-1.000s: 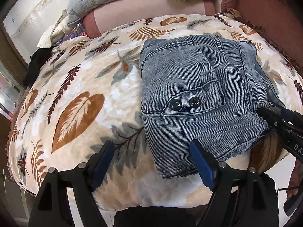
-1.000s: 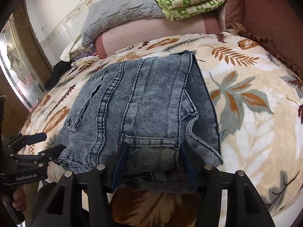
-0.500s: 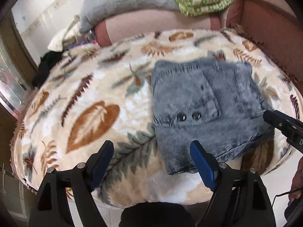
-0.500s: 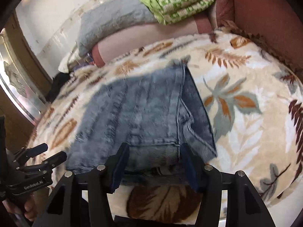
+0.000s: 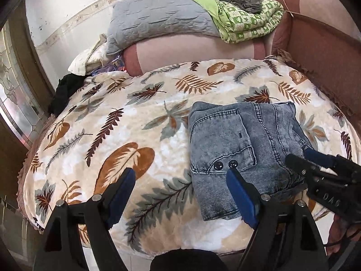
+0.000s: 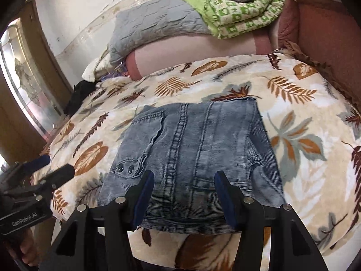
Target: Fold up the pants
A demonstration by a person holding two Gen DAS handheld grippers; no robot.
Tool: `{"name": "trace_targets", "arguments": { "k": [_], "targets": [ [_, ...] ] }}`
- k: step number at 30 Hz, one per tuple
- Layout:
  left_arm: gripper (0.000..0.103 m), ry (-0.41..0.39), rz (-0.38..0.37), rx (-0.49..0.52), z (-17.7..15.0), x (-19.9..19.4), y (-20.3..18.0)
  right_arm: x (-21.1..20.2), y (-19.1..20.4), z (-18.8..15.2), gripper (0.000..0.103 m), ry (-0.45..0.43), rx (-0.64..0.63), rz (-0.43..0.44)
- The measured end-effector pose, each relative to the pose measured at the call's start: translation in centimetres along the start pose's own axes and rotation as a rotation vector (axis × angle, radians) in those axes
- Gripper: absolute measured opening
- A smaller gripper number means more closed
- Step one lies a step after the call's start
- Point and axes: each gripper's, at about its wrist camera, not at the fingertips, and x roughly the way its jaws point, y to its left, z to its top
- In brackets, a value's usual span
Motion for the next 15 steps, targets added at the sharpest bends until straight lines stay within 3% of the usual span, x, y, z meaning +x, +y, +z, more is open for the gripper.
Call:
{"name": "trace_targets", "arguments": {
  "k": [7, 15],
  "targets": [
    [0.083, -0.027, 0.017, -0.024, 0.6, -0.4, 1.1, -0.2, 0.6, 0.0, 0.059, -0.011, -0.014, 0.01],
    [0.083, -0.121, 0.125, -0.108, 1.8, -2.7, 5.8, -0.9, 1.6, 0.8, 0.059, -0.036, -0.028, 0.046]
  ]
}}
